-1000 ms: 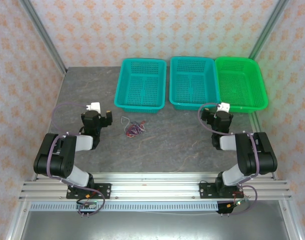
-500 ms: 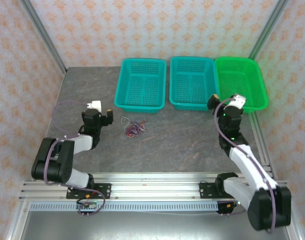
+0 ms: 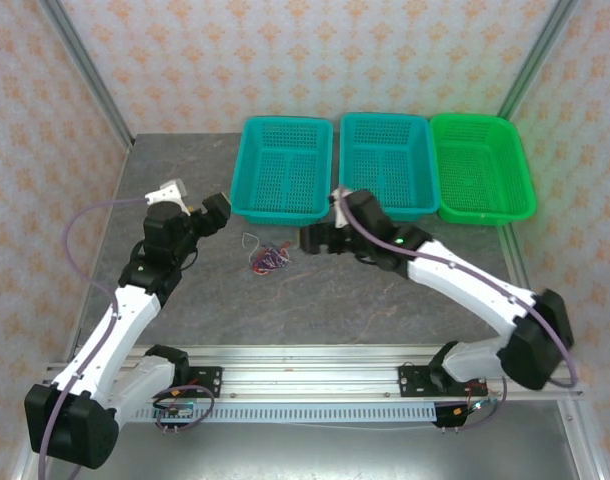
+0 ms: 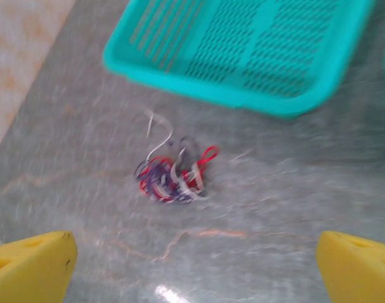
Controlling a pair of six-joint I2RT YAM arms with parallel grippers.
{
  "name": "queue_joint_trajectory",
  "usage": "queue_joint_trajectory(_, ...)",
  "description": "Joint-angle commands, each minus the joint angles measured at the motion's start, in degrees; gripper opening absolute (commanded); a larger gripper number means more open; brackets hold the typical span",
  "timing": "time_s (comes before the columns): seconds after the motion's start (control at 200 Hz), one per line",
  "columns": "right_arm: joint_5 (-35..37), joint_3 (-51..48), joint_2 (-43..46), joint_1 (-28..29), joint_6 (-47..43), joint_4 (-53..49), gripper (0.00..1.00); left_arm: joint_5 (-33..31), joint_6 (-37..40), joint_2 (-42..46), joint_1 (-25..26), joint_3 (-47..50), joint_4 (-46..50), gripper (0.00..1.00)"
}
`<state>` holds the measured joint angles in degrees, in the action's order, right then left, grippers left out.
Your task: Untangle the cables
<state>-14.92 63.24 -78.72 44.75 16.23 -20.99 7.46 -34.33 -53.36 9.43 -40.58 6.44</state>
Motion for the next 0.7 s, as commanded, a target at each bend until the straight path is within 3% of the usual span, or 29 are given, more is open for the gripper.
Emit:
queue_joint_trajectory(0.0,3.6,5.5,-4.8,3.3,-1.0,-4.1,0.98,2.5,-14.0,-1.4,1.2,3.4,7.6,0.81)
queue_joint_trajectory(0.19,5.6,10.2,-11.3,5.8,0.5,-5.4,0.98,1.5,-17.6,-7.4,5.8,6.9,-0.3,0.70)
queue_joint_trajectory(0.36,5.4,8.7,-11.3,5.9,2.8,-4.5,0.99,-0.1,-19.8,-16.9,6.9,5.4,-4.5,0.59)
queue_joint_trajectory(0.525,4.0,5.4,-9.2,5.9,3.7,-2.7,0.99,-0.9,-21.9,-26.0,8.2,4.3,-13.4,0.59)
queue_joint_trajectory(0.696,4.7,3.3,-7.4,5.9,3.4,-1.9,1.00,-3.9,-20.6,-34.1,9.2,0.5,-15.9,0.63)
